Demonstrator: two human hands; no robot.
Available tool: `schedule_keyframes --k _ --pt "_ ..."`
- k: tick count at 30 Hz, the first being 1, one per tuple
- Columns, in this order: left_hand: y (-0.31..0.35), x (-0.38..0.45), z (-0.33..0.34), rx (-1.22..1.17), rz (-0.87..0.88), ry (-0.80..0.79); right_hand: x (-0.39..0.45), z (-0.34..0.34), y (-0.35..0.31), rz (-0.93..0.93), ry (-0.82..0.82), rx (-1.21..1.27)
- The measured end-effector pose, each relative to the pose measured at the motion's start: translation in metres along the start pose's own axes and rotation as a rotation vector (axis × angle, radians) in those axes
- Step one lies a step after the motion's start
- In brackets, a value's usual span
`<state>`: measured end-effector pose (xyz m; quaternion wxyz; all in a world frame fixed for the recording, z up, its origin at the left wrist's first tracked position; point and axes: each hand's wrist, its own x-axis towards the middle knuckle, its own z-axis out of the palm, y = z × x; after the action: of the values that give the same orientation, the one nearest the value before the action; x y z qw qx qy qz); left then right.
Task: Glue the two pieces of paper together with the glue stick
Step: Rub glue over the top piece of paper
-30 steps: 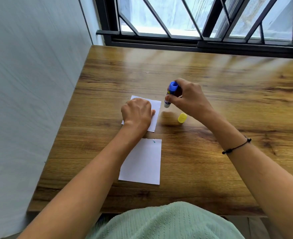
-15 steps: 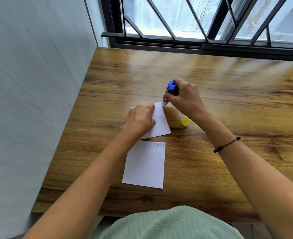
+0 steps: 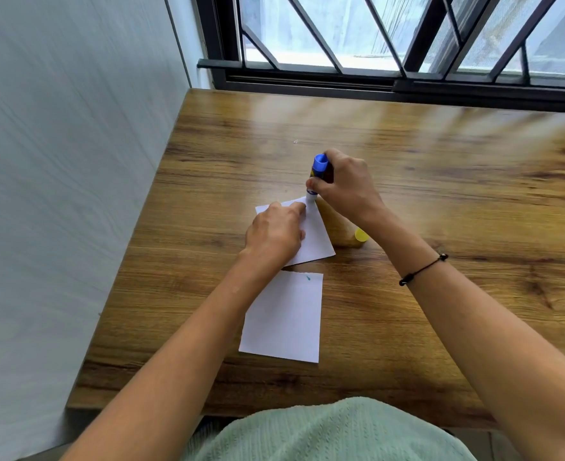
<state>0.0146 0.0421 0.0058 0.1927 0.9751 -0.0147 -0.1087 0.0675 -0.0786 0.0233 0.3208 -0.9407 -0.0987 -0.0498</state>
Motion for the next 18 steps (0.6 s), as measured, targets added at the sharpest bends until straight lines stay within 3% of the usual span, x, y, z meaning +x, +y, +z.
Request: schedule_keyframes --k 18 --pt "0.003 0.017 0.001 0.099 -0.006 0.089 -0.045 -0.016 0.005 -0.024 -0.055 -0.011"
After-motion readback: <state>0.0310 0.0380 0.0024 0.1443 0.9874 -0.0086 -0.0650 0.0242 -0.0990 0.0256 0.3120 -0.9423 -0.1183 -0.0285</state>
